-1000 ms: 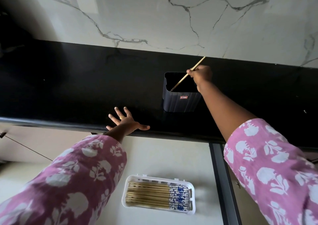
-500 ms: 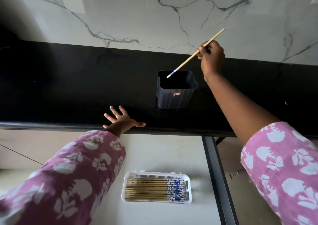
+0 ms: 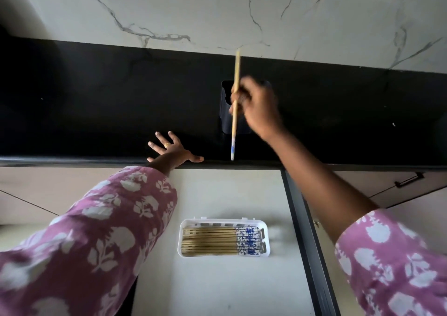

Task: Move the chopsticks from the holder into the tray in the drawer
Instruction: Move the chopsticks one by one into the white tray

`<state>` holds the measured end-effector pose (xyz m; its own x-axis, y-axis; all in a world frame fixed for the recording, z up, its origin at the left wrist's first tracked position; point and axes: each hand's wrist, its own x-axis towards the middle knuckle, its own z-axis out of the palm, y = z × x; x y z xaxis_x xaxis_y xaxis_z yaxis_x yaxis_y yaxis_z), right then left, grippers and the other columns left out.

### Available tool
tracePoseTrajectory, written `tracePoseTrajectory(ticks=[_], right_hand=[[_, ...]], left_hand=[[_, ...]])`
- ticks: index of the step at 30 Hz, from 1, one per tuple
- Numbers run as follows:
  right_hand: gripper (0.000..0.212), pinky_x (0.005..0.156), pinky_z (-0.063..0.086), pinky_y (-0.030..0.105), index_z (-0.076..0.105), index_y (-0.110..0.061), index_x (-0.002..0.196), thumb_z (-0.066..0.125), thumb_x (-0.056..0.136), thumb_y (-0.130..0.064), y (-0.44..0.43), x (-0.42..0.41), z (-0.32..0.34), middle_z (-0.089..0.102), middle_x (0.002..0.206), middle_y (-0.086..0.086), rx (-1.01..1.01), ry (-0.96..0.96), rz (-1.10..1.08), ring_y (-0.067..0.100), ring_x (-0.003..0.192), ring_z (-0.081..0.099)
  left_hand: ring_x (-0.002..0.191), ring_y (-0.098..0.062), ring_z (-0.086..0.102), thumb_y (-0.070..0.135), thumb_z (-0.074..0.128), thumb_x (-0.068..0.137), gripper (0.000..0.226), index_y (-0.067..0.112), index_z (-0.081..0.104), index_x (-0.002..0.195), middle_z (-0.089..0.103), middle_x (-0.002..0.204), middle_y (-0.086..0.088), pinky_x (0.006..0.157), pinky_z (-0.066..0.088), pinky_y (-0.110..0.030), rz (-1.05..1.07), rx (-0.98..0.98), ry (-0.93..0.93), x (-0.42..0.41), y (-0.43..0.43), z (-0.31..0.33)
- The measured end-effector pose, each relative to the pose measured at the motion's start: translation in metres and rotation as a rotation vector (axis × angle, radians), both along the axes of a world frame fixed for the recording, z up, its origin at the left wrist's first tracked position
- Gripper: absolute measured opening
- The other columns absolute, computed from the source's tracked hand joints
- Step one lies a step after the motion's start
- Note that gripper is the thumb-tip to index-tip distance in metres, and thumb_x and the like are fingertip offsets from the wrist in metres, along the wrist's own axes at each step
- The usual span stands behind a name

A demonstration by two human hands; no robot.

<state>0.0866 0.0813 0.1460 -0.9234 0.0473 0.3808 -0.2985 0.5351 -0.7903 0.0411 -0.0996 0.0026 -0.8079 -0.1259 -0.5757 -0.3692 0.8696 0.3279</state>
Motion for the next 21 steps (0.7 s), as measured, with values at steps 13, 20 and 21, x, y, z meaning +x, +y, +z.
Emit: tracePoseTrajectory(ticks=[13,20,21], right_hand=[[0.016,0.078,0.049,0.035,0.066,-0.011,0.098,0.051,0.09,-0.011,-0.049,0.122,-0.214,0.065,0.101,0.01,0.774,-0.672,0.526,0.031,0.098,0.063],[0.03,0.096,0.046,0.037,0.063,-0.004,0.111,0.039,0.095,-0.014,-0.063,0.13,-0.248,0.062,0.122,0.019,0.844,-0.821,0.365,0.033,0.116,0.057],[0.033,0.1,0.042,0.039,0.06,-0.002,0.117,0.036,0.097,-0.013,-0.067,0.131,-0.249,0.059,0.127,0.021,0.868,-0.85,0.35,0.033,0.121,0.054]], left_hand=[[0.136,-0.045,-0.029,0.059,0.08,0.056,0.14,0.022,-0.02,0.147,-0.039,0.148,-0.009,0.103,0.002,-0.072,0.003,0.017,0.0,-0.003,0.0,-0.007],[0.133,-0.048,-0.031,0.059,0.079,0.056,0.14,0.02,-0.021,0.146,-0.039,0.148,-0.012,0.104,0.002,-0.071,-0.006,0.018,0.005,-0.006,-0.001,-0.009],[0.133,-0.048,-0.031,0.059,0.079,0.057,0.14,0.02,-0.021,0.146,-0.039,0.148,-0.012,0.105,0.001,-0.07,-0.005,0.021,0.006,-0.006,-0.001,-0.01]])
